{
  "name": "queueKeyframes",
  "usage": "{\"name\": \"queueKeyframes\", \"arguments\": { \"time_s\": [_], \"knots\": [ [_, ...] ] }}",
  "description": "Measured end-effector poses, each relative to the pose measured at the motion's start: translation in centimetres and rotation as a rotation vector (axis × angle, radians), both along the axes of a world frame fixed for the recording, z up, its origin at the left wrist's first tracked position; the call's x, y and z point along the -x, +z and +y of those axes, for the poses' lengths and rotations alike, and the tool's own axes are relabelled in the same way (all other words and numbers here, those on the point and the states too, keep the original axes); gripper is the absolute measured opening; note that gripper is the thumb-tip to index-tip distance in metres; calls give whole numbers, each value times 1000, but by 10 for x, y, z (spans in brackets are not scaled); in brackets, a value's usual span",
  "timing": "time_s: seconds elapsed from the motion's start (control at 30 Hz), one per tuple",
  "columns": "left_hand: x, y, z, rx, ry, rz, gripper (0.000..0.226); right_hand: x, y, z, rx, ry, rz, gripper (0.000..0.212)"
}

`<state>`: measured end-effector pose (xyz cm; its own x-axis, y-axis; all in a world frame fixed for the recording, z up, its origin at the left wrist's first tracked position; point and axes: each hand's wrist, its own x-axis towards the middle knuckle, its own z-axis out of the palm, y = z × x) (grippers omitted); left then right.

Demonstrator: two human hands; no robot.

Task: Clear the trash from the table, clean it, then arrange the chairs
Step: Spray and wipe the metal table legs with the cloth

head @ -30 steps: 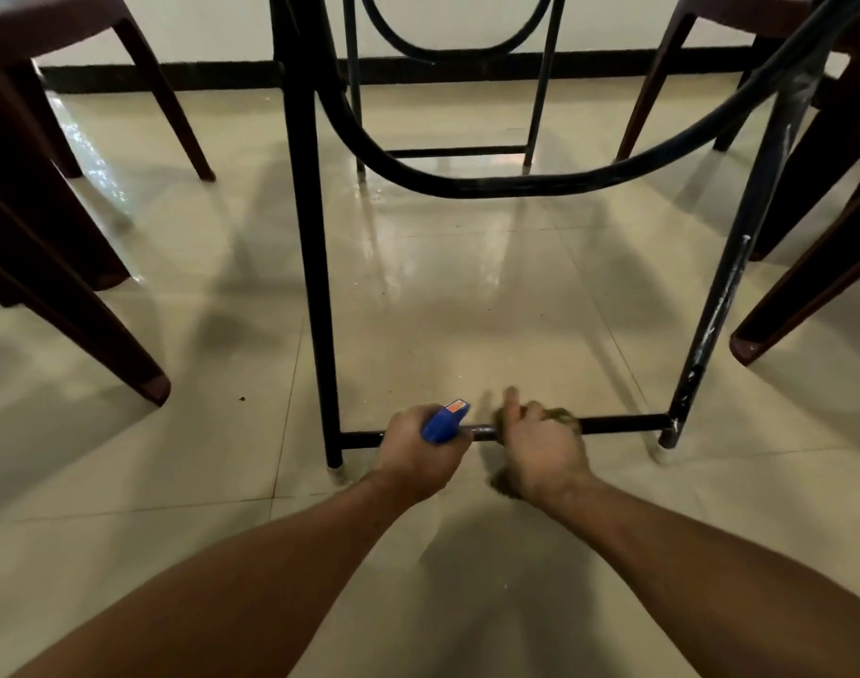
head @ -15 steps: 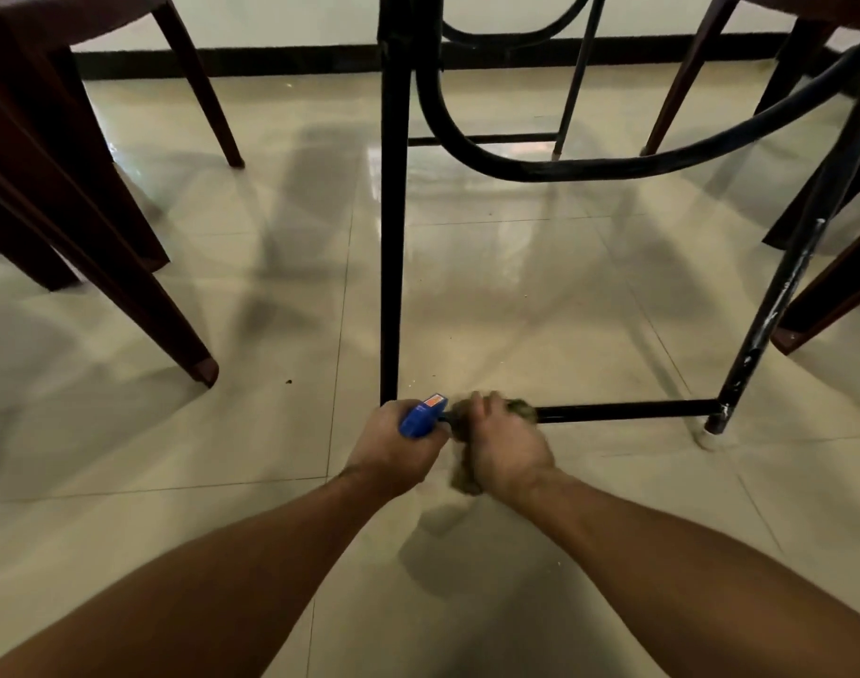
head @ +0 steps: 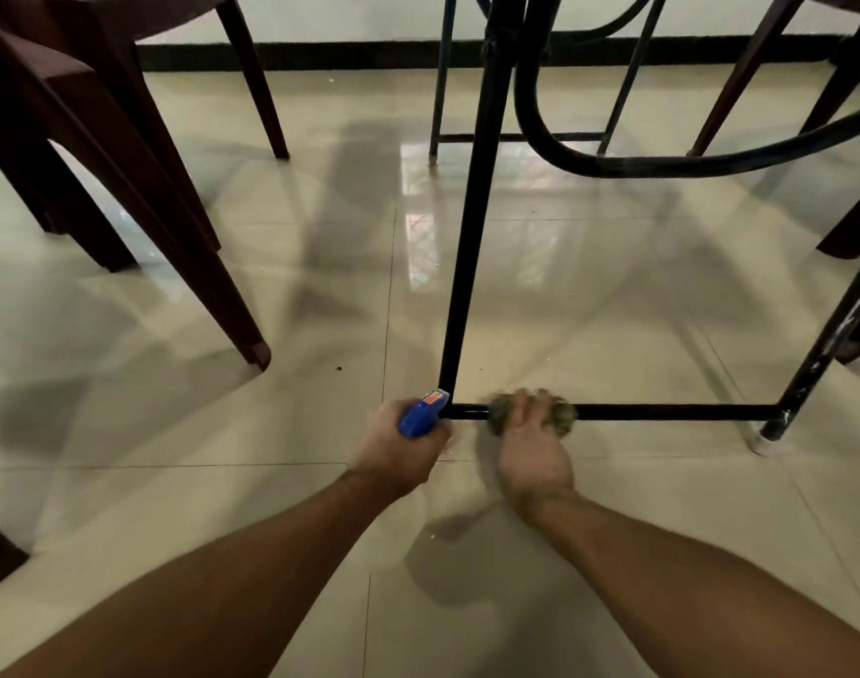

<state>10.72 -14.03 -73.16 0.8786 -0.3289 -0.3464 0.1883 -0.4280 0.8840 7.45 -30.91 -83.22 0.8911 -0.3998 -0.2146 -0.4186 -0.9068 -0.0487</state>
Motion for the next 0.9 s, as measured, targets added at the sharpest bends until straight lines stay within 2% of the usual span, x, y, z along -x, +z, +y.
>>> {"name": "queueKeyframes", "arguments": {
  "time_s": [0.1, 0.13, 0.2, 0.27, 0.33, 0.43, 0.5, 0.57, 0.67, 0.7, 0.8, 0.9],
  "knots": [
    [-5, -2, 12, -36, 38, -15, 35, -8, -3, 28, -226, 212, -54, 76],
    [-6, -3, 16, -41, 48, -20, 34, -9, -2, 24, -233, 255, -54, 80],
    [-6, -3, 21, -40, 59, -18, 32, -4, 0, 2, -111, 336, 1, 83],
    [-8, -5, 26, -45, 51, -28, 30, 0, 7, -21, 22, 279, 87, 76],
    [-8, -5, 28, -22, 56, -24, 31, 9, 7, -29, 98, 79, 55, 67],
    [-8, -5, 33, 0, 40, -39, 29, 2, 7, -1, 42, -179, -2, 67],
    [-11, -8, 37, -18, 28, -66, 21, -10, 5, 30, -96, -146, -18, 74],
    [-12, -13, 38, -41, 9, -81, 12, -15, 3, 58, -196, 3, -18, 82],
    [-14, -16, 30, -49, 9, -76, 21, -18, 5, 62, -98, 87, 14, 99],
    [-16, -16, 24, -44, -1, -76, 24, -18, 9, 50, -24, 143, 37, 98],
    [-18, -13, 6, -7, -24, -67, 25, -14, 17, -4, 121, 340, 72, 70],
    [-14, -9, -17, 50, -39, -39, 19, 13, 20, -70, 198, 205, 100, 48]
  ]
}}
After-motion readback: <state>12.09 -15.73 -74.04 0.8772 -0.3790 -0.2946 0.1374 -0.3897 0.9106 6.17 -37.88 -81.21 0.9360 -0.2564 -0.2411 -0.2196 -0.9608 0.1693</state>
